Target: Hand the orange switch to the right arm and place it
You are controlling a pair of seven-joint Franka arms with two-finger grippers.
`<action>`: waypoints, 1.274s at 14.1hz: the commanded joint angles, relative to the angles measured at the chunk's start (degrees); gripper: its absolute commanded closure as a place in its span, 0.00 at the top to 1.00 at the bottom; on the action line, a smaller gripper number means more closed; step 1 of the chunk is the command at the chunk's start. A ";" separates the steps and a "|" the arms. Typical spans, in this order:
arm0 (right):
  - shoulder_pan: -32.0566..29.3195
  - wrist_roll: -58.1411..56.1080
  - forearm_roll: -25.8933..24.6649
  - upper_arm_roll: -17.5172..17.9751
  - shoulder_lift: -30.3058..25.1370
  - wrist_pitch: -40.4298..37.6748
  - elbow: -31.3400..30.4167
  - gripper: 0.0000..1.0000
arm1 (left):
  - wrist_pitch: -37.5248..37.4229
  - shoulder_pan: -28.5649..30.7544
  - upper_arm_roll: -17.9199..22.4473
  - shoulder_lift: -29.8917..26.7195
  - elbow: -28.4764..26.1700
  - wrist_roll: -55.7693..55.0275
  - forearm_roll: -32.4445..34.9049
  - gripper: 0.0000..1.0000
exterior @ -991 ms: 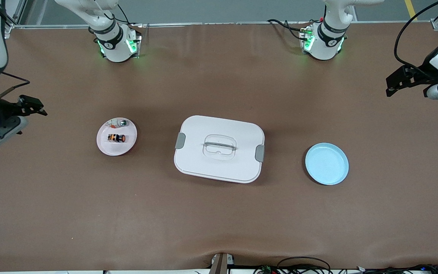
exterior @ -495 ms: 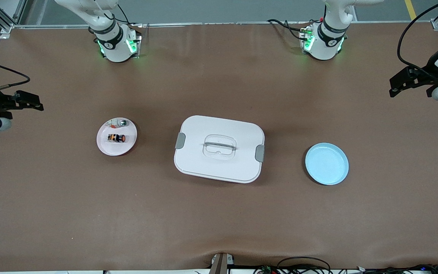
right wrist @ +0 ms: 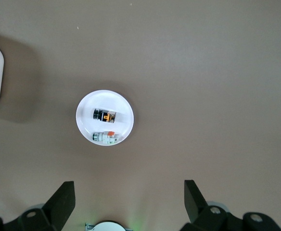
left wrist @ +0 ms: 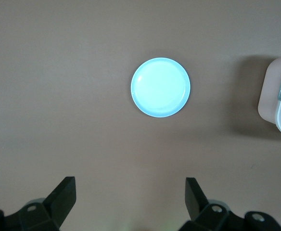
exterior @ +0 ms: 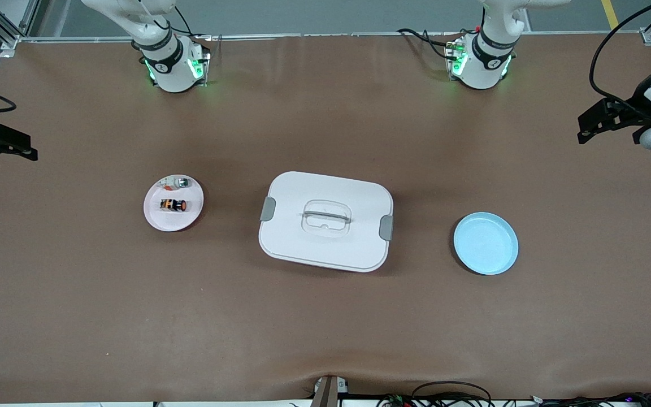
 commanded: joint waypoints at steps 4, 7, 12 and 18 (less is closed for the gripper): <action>-0.12 2.29 -0.50 0.31 0.27 1.02 1.41 1.00 | -2.31 -0.05 -0.49 -1.15 0.04 0.40 -0.59 1.00; 0.32 10.36 0.12 1.10 0.01 0.94 1.41 1.00 | -2.76 -0.14 -1.55 -1.50 0.22 -0.48 -0.76 1.00; 2.34 21.43 0.12 1.54 -1.57 1.11 1.33 1.00 | -3.55 0.12 -2.43 -3.08 -0.22 -0.31 -0.76 1.00; 6.11 23.39 5.57 -3.20 -5.60 0.84 -3.40 1.00 | -3.55 0.21 -2.34 -3.25 -0.39 -0.22 -0.76 1.00</action>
